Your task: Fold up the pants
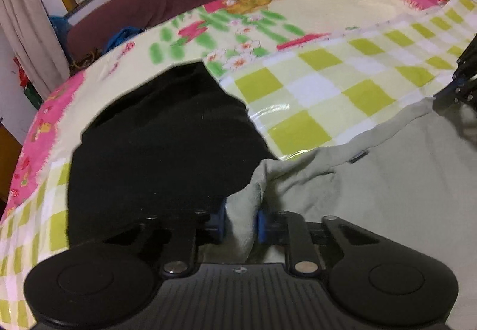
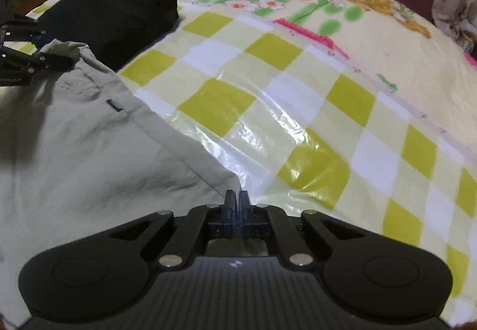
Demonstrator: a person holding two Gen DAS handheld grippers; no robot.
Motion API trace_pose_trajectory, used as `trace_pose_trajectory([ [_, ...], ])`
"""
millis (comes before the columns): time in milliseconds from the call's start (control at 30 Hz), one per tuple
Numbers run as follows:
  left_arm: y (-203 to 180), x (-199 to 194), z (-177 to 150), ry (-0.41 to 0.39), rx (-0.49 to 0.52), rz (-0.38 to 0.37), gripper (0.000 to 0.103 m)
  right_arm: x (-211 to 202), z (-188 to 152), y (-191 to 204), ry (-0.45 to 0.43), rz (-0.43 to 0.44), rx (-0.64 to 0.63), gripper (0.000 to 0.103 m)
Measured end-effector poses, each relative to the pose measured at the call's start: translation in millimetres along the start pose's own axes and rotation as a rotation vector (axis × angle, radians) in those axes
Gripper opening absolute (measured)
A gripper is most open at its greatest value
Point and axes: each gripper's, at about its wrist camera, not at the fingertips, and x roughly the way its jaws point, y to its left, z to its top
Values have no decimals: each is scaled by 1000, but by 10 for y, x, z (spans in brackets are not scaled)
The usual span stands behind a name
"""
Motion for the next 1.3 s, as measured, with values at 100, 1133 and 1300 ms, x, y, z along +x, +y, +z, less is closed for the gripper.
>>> trace_pose_trajectory([
  [100, -11, -492, -61, -84, -15, -3, 33, -554, -33, 136, -99, 15, 11, 2],
  [1133, -331, -2120, -2556, -138, -172, 158, 40, -1459, -1752, 2467, 13, 122, -71, 2],
  [1300, -492, -2042, -2784, -86, -75, 238, 49, -1245, -1847, 2516, 75, 110, -75, 5],
])
